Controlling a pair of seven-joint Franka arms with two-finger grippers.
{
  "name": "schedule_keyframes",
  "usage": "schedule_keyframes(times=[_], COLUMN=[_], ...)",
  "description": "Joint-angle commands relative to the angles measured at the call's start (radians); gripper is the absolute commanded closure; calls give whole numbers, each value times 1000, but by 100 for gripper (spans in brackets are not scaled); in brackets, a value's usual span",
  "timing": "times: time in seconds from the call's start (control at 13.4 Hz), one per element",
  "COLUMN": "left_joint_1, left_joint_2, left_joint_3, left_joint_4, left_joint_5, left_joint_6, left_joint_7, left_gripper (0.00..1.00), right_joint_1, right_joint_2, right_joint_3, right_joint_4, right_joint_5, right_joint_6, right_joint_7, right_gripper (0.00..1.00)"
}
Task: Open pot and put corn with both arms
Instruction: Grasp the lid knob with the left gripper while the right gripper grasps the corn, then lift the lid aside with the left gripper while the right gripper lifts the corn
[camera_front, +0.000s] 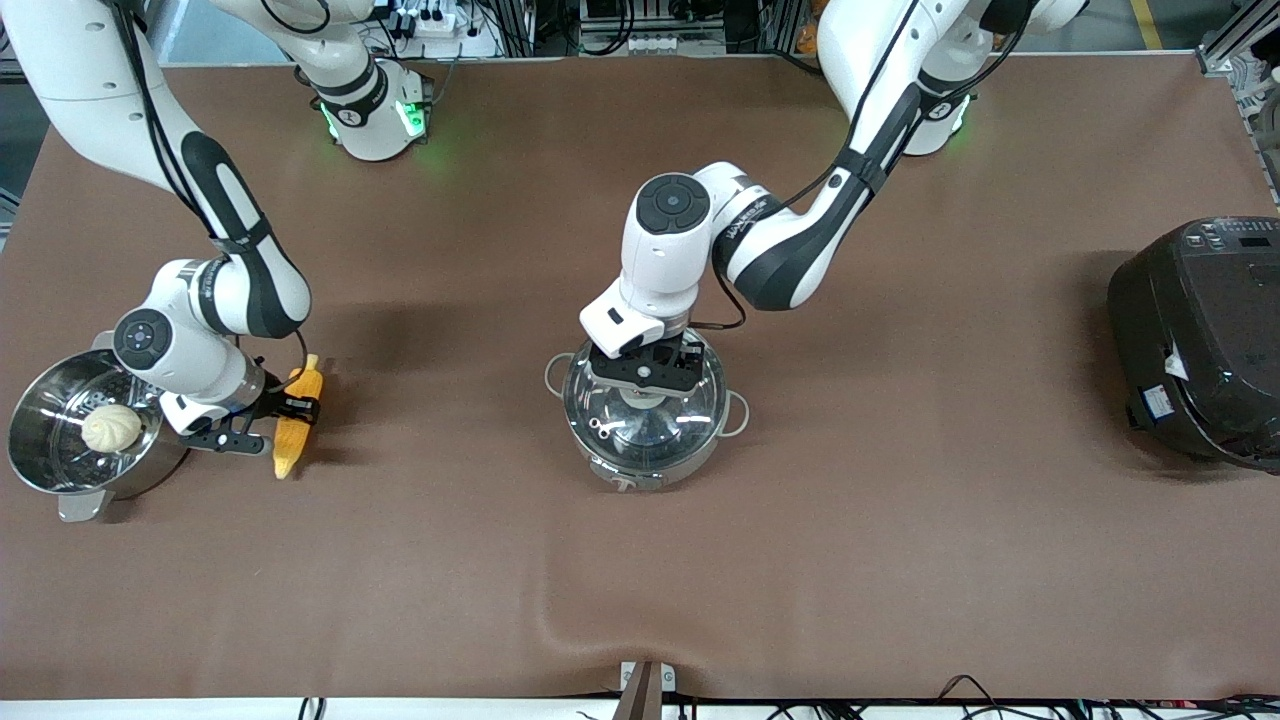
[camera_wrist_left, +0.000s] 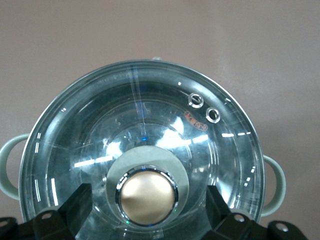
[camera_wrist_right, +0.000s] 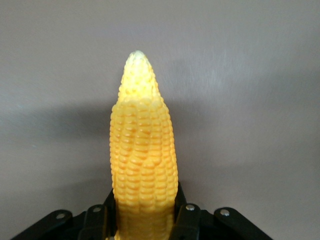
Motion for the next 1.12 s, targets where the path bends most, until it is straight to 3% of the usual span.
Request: schedule_keyframes(times=[0.0,0.22,0.6,0.82,1.05], left_joint_1=[-9,-14,-7,22,153], left_joint_2=[14,17,-41,-136,-216], left_joint_3=[4,4,4,7,7], left_joint_4=[32,32,32,27,18], left_joint_5=[25,25,19,22,19], left_joint_6=[0,0,-26,-88,-189], left_joint_7=[-90,-129,-138,-179,-221], left_gripper=[99,100,100,100,100], right_joint_1=[-5,6,81,111,170], right_joint_2=[-117,-193,-211,-265,-305], right_joint_3=[9,14,17,24,24], right_joint_4=[-8,90,337,354,356], right_joint_5=[-8,-8,10,19,42], right_joint_6=[-75,-281,-612,-662,-688], right_joint_7=[-39,-40,-37,-31,48], right_gripper=[91,88,89,90,89])
